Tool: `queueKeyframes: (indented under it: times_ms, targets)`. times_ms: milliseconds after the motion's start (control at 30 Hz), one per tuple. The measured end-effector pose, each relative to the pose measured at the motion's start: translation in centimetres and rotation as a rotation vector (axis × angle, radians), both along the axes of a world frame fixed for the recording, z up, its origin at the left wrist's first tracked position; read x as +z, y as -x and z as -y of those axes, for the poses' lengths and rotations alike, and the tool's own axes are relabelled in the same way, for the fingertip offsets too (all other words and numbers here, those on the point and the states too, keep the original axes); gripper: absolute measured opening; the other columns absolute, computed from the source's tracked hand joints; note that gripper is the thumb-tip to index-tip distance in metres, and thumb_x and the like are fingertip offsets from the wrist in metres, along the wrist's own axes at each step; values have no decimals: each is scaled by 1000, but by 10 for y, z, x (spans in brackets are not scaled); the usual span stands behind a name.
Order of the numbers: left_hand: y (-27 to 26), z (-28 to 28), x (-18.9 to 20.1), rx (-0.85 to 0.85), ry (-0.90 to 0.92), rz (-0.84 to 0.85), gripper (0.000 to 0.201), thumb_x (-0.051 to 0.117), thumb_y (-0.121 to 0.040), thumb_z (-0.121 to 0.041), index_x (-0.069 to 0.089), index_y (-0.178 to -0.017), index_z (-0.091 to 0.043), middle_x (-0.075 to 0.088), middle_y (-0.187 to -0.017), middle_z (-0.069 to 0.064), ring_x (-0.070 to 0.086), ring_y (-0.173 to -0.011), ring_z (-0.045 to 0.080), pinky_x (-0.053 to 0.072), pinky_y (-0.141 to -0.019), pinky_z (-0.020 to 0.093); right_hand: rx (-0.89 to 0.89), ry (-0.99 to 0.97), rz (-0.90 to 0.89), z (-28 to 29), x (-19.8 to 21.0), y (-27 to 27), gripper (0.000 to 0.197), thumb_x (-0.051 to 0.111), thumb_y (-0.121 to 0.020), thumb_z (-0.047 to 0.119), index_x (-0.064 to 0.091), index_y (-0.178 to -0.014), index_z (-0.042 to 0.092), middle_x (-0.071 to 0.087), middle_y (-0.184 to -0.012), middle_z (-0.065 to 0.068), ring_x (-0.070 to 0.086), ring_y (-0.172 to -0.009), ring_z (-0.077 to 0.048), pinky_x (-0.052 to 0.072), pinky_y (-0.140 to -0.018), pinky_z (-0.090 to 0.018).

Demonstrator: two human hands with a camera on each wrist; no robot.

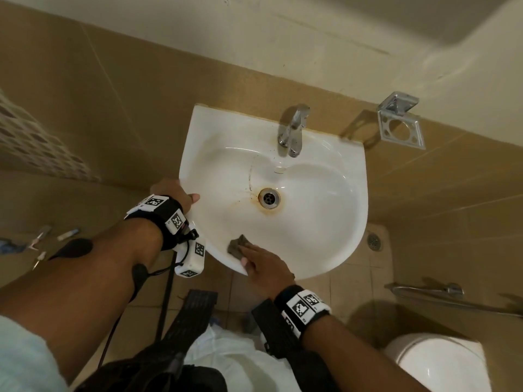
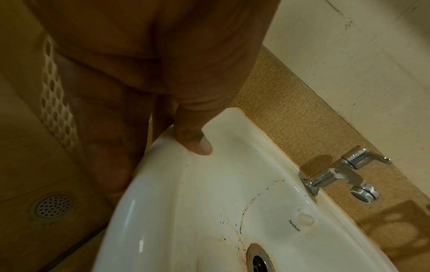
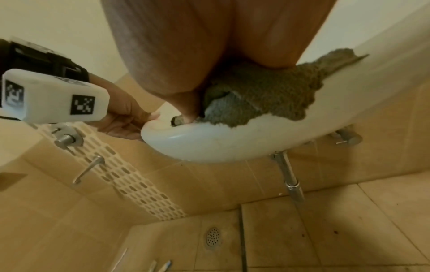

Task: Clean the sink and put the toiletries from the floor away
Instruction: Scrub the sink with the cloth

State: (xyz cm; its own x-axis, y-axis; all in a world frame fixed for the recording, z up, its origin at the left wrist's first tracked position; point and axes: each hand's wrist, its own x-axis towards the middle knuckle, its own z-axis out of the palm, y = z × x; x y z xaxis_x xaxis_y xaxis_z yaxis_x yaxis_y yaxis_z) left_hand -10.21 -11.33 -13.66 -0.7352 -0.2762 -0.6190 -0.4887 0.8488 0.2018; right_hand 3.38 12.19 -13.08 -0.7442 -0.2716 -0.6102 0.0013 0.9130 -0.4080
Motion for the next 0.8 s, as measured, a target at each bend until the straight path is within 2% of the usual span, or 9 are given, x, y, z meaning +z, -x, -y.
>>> queueKeyframes:
  times_ms: [233,300,367,433,500,567,633,700,800]
  targets:
    - [1,-1,2,-21,21,23,67,61,-92,-52,51,-140,-6,56,-140,14,53,-129,34,46,-106,42,74,-22,41,-118,22,24,39,50,-100,16,64,-129,39,61,-137,12,56,-125,-11,39,-113,-33]
    - [1,0,0,-13,9,21,67,61,-92,-51,51,-139,-5,57,-139,15,53,-128,35,46,-106,43,-46,-91,10,-149,38,49,36,50,-100,11,73,-115,34,64,-132,9,56,-120,-13,36,-108,-24]
    - [2,2,-3,2,-16,10,67,63,-91,-51,52,-138,-4,58,-138,15,54,-128,35,46,-106,44,-209,-190,-97,-166,42,65,33,49,-101,11,71,-120,26,62,-136,-1,55,-125,-25,38,-104,-27]
    - [2,2,-4,-4,-13,13,68,63,-91,-51,52,-139,-5,57,-139,15,53,-128,35,46,-106,44,-274,-250,-67,-149,33,61,34,49,-102,19,63,-132,25,54,-145,-4,49,-132,-31,34,-110,-33]
    - [3,3,-3,0,-8,14,68,63,-91,-52,52,-139,-5,58,-138,15,54,-128,35,46,-105,43,-288,-215,53,-103,11,44,37,44,-103,28,57,-137,35,47,-151,2,44,-136,-30,31,-117,-44]
    - [3,4,-4,16,-18,3,65,65,-90,-51,56,-135,-5,60,-135,14,56,-125,35,48,-104,43,-253,-105,104,-36,-8,30,40,39,-101,26,53,-137,38,52,-147,-1,52,-129,-31,40,-110,-50]
    - [1,5,-7,42,-49,-18,63,68,-88,-49,58,-132,-6,62,-132,14,58,-122,35,49,-102,44,-252,103,50,24,-12,22,41,41,-102,22,52,-141,31,60,-139,-7,59,-119,-30,49,-101,-40]
    - [0,6,-9,51,-63,-28,63,68,-88,-50,58,-133,-7,62,-133,14,58,-123,35,49,-102,44,-269,274,-25,53,-9,17,41,45,-103,26,51,-144,30,56,-145,-2,55,-127,-24,42,-107,-30]
    - [-1,7,-9,46,-64,-35,66,67,-88,-52,56,-137,-9,60,-137,13,56,-126,35,48,-104,43,-112,404,-111,24,-10,4,40,54,-100,22,57,-138,35,48,-149,15,45,-138,-8,32,-118,-27]
